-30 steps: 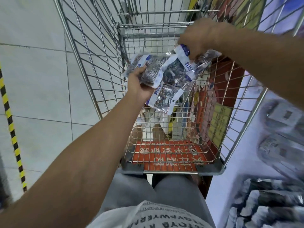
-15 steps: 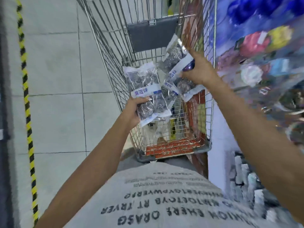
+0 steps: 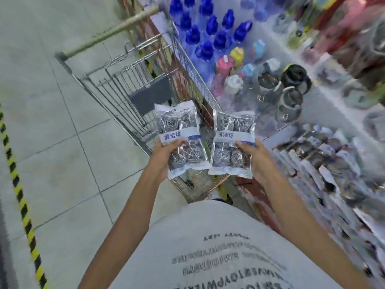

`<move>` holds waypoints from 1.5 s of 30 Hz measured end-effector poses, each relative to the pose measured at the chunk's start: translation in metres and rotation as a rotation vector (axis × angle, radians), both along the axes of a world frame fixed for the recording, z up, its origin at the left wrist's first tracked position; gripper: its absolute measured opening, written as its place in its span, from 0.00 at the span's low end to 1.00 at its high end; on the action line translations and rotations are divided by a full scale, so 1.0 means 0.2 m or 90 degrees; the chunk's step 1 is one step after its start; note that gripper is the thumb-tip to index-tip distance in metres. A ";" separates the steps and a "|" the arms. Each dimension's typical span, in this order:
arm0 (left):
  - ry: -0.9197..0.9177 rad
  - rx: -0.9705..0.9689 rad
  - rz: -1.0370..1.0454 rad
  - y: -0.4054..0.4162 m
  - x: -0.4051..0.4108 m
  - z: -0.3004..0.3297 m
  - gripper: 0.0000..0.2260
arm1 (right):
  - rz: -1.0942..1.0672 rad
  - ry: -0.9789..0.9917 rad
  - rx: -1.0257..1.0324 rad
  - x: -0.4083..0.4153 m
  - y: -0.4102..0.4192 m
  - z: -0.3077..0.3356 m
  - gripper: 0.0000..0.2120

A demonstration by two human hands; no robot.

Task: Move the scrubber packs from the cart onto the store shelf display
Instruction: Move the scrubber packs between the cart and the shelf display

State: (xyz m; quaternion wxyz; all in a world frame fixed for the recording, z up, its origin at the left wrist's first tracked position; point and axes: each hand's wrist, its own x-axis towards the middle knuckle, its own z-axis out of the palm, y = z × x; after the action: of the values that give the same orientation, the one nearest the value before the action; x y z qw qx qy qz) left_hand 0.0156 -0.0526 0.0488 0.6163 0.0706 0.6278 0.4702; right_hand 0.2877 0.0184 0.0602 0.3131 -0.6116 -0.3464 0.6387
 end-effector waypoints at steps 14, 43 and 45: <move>0.063 0.022 -0.353 -0.25 0.96 0.16 0.26 | -0.369 0.149 -0.032 0.94 -0.97 0.03 0.14; 0.124 0.048 -0.561 -0.07 2.50 0.11 0.21 | -0.637 0.013 -0.031 2.46 -1.30 -0.09 0.23; 0.163 0.047 -0.581 0.07 2.56 0.08 0.26 | -0.640 -0.005 -0.042 2.51 -1.21 -0.11 0.17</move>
State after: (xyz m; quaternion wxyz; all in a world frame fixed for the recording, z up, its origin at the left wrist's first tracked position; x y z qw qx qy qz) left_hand 0.5280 -0.0384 0.0642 0.6747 0.4184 0.5863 0.1612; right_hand 0.7897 -0.2240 0.0386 0.5614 -0.7148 0.0103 0.4169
